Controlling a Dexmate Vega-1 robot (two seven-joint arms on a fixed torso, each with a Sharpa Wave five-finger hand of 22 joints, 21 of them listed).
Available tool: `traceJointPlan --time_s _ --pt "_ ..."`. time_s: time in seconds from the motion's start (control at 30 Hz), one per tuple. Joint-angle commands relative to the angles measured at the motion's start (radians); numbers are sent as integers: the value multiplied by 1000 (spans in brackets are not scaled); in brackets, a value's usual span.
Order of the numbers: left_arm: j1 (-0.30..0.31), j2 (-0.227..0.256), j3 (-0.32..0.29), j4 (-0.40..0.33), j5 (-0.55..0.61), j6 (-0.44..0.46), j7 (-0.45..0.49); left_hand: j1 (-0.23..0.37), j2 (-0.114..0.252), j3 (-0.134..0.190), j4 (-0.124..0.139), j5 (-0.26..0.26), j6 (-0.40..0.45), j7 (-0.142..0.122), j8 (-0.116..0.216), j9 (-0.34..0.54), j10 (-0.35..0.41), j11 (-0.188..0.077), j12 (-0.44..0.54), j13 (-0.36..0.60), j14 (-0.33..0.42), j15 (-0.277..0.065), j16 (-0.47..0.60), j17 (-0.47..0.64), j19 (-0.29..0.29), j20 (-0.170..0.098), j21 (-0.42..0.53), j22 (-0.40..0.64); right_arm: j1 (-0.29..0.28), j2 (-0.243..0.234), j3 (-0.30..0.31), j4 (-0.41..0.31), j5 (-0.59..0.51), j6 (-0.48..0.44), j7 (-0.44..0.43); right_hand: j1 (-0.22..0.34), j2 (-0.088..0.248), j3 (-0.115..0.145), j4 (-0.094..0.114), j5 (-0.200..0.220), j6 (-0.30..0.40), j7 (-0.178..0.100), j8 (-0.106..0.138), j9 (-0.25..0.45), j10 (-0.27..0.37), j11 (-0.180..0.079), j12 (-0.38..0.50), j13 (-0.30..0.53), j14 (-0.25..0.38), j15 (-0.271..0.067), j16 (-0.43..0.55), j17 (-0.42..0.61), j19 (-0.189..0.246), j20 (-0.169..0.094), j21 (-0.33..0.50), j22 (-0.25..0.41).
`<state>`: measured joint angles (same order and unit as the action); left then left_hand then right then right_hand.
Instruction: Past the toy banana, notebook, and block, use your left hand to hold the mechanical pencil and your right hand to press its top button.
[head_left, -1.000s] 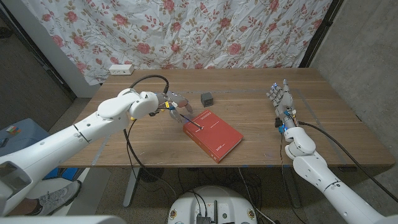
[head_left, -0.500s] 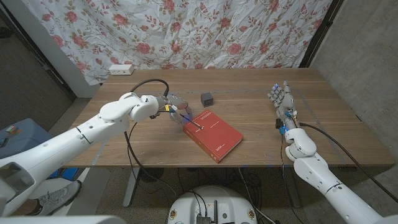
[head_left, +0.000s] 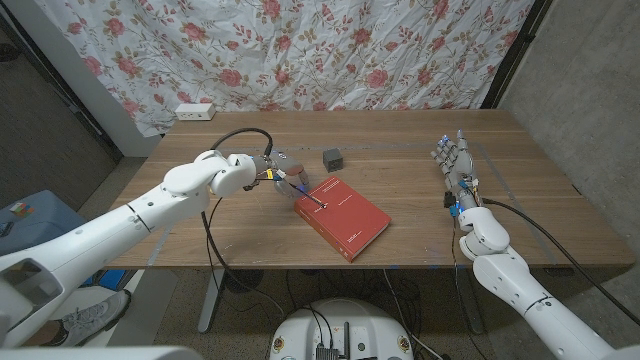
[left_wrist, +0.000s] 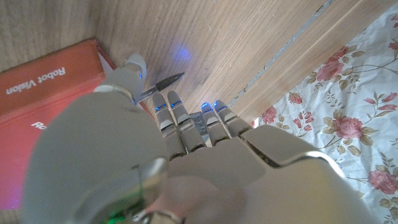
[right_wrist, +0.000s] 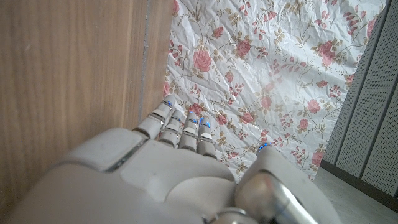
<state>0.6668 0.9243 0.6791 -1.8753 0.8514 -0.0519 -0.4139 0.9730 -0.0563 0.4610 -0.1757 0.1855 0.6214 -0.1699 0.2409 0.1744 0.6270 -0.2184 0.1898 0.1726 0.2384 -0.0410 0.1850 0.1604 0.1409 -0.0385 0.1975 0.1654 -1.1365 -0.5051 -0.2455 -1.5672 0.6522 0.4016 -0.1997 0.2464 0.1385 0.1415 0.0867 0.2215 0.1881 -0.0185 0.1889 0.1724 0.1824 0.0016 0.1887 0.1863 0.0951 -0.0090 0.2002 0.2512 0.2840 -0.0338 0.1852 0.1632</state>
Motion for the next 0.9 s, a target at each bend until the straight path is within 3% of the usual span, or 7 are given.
traceJointPlan --time_s 0.03,0.27,0.9 --pt "12 1 -4 8 3 -6 57 23 -3 -14 1 2 50 -4 13 6 51 -1 9 1 30 -155 4 4 34 -52 4 2 5 11 -5 11 -9 6 -12 1 3 8 1 3 13 -1 6 1 9 2 6 -1 8 3 6 1 5 2 3 1" --pt "18 5 -7 7 8 -9 77 41 1 -29 4 3 115 -2 18 7 114 -2 11 1 71 -162 3 6 84 -65 8 2 7 12 -5 13 -10 6 -12 2 4 11 -1 2 17 -1 6 1 13 3 7 -1 10 1 7 -1 8 2 4 1" --pt "35 18 -23 0 9 0 111 75 22 -52 6 6 256 9 26 7 257 -3 18 3 136 -171 1 7 147 -76 5 3 10 11 -8 11 -19 4 -17 3 5 19 -5 1 25 -4 5 2 16 2 6 -1 11 1 7 -5 12 2 3 1"
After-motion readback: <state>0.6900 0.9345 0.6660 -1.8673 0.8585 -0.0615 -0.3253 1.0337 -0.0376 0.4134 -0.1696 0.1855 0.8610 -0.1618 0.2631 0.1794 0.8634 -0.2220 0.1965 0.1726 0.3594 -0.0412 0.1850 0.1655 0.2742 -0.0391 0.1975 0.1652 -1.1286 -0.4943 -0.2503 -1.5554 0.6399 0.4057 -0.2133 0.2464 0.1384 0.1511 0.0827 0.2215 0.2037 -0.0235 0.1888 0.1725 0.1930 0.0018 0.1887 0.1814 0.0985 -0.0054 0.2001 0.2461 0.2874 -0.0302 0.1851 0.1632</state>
